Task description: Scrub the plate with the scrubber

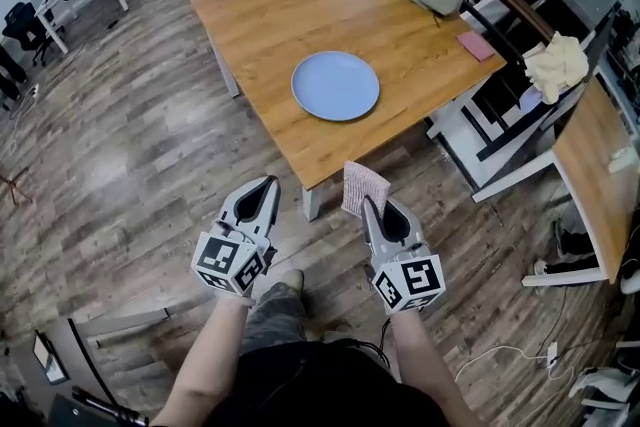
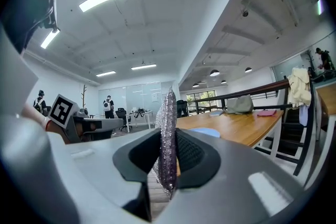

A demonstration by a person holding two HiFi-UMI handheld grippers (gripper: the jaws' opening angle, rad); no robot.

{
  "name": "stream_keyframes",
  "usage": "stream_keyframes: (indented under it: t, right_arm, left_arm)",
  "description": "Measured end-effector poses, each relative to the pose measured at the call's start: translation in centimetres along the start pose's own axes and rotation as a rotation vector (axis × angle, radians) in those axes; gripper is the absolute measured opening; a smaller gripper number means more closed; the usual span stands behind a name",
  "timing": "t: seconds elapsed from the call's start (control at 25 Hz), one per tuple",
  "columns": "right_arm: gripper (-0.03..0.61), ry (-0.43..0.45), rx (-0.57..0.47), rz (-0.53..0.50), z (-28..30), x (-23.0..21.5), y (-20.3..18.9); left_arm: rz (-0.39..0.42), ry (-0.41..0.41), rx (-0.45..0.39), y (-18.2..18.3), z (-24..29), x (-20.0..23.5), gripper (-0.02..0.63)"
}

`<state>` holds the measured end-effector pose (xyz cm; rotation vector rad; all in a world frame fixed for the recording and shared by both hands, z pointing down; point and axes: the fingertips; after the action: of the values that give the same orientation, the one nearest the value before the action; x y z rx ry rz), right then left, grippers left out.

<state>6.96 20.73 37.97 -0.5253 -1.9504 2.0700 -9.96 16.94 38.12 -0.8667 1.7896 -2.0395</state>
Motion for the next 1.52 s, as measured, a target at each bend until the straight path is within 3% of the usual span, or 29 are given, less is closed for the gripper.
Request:
stream_keyframes:
  t: [0.32,0.64,1.0,1.52]
  right_arm:
    - [0.077,-0.058,0.004,0.012,6.3,-0.9,-0.1]
    - [0.077,-0.085,0.007,0.009,9.5,-1.6,0.1]
    - [0.077,-0.082,0.031,0.052,12.5,-5.6,-0.9]
    - [0.077,0.076,0.147,0.055,21.6,-10.4,-2.8]
  left_arm:
    - [0.000,-0.088,0.026,0.7,5.1,4.4,-0.003]
    - [0.006,-0.158,0.056,0.4,8.8,6.0,-0.003]
    - [-0.003,-0.145,0.107,-1.5,13.0,7.3,-0.003]
    - [-0.012,-0.073,0.187,-3.7,21.4,10.1,-0.003]
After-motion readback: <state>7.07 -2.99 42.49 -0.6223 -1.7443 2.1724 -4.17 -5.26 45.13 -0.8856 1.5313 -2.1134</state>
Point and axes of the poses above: the fingertips, and each gripper's own axes: z forward along the fingers, x to its left, y out of its top, and after that the axes turned 3 degrees about -z, right-handed
